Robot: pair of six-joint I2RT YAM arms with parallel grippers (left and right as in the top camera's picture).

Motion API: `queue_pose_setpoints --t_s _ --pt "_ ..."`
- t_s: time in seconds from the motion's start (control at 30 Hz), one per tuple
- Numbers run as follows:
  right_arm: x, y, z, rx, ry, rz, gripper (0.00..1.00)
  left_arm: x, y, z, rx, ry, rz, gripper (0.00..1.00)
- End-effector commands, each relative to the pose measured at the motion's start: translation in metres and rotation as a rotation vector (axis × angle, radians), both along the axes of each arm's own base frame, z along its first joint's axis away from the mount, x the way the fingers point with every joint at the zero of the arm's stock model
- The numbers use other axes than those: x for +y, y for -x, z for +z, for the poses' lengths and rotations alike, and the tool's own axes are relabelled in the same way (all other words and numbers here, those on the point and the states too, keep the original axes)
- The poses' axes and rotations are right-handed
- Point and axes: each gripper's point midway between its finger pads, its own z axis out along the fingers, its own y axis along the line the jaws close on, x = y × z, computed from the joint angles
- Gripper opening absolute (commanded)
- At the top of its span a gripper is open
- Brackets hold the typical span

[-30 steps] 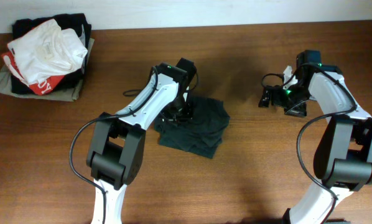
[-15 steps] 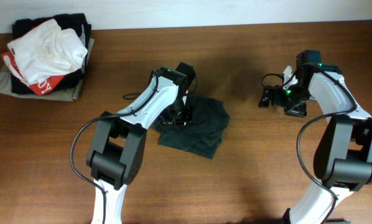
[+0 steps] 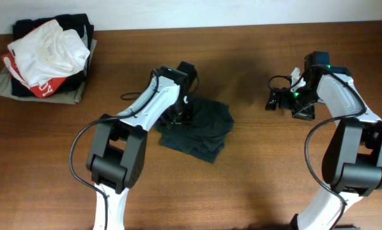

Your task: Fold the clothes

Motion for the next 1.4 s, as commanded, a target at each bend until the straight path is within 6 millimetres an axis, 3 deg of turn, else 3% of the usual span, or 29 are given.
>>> queue_pose_setpoints --t_s 0.0,0.1,0.17,0.23,0.27,0.3,0.33,0.6,0.9,1.0,1.13,1.37 --pt "-0.002 0.003 -0.004 0.012 0.007 0.001 0.99 0.006 -0.02 0.009 -0.067 0.015 0.029 0.58" --pt "-0.002 0.003 -0.004 0.012 0.007 0.0 0.99 0.003 -0.026 0.009 -0.089 0.026 0.029 0.57" --pt "-0.002 0.003 -0.004 0.012 0.007 0.0 0.99 0.003 -0.025 0.009 -0.084 0.026 0.029 0.43" --pt "-0.002 0.003 -0.004 0.012 0.007 0.001 0.99 0.003 -0.021 0.009 -0.07 0.027 0.028 0.36" --pt "-0.002 0.003 -0.004 0.012 0.007 0.0 0.99 0.003 -0.02 0.009 -0.065 0.028 0.028 0.25" --pt "-0.002 0.003 -0.004 0.012 0.007 0.001 0.99 0.003 -0.019 0.009 -0.058 0.029 0.028 0.07" --pt "-0.002 0.003 -0.004 0.012 0.007 0.001 0.99 0.003 -0.018 0.009 -0.057 0.028 0.028 0.01" --pt "-0.002 0.003 -0.004 0.012 0.007 0.001 0.99 0.013 -0.005 0.013 0.0 0.0 0.035 0.0" --pt "-0.002 0.003 -0.004 0.012 0.007 0.001 0.99 0.025 0.002 0.067 -0.073 0.001 0.041 0.0" --pt "-0.002 0.003 -0.004 0.012 0.007 0.0 0.99 0.032 0.009 0.068 -0.053 -0.029 0.04 0.0" --pt "-0.002 0.003 -0.004 0.012 0.007 0.0 0.99 0.054 0.014 0.069 -0.041 -0.139 0.036 0.0" --pt "-0.002 0.003 -0.004 0.012 0.007 0.0 0.99 0.057 0.029 0.071 0.022 -0.149 0.034 0.0"
